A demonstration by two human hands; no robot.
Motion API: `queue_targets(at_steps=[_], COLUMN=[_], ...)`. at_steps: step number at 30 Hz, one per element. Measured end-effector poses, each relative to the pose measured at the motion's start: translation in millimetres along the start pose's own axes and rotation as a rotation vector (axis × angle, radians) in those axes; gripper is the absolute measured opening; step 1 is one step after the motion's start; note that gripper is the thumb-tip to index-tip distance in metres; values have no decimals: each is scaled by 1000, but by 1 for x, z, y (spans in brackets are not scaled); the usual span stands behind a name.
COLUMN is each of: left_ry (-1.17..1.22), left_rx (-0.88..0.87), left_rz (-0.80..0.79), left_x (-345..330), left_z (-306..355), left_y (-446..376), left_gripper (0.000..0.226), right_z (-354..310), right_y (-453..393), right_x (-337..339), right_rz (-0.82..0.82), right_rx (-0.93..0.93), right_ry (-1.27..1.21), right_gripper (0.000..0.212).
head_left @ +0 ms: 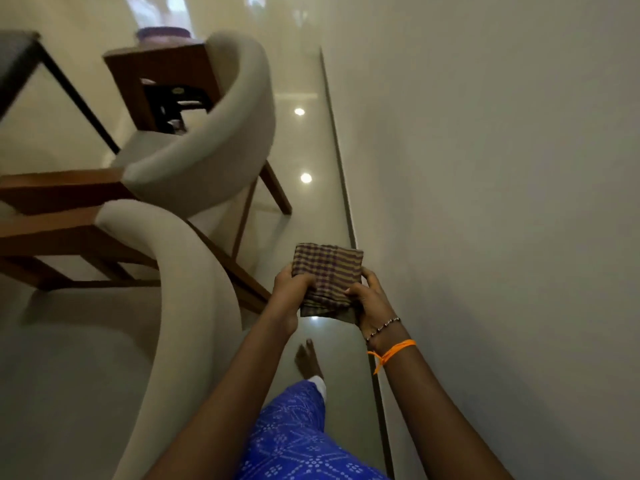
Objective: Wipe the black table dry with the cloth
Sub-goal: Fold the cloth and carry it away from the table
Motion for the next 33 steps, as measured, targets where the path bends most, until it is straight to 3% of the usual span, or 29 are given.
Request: queue_targets(at_steps=[7,11,16,25,33], left_ry=[-9,6,-37,-44,98], left_rx=[-110,-161,-147,-202,-148], left_rz=[-20,-3,26,61,117], left_x=[-5,-18,-43,-105,-105], left_z=[130,178,250,426,542], left_y=[-76,-120,-208,-365,-485], left_gripper=[50,44,42,43,37], right_z=[-73,-95,-137,-273,-315], right_y=[-134,-205,-319,-520,-666], right_x=[-64,-85,-108,-166,-234], right_rz=[-23,39,97,111,75], right_rx=[54,58,52,58,-11], right_ry=[72,51,8,75,177], right_gripper=[42,42,43,46,47])
Point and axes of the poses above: each hand's wrist, its own y-axis away from the middle knuckle, its own x-axis out of the back of the hand, z = x × y, the point moved 2 cm from there along -y, towards the middle knuckle, and after that the axes turned 7 degrees about x, right-handed, at the moved point
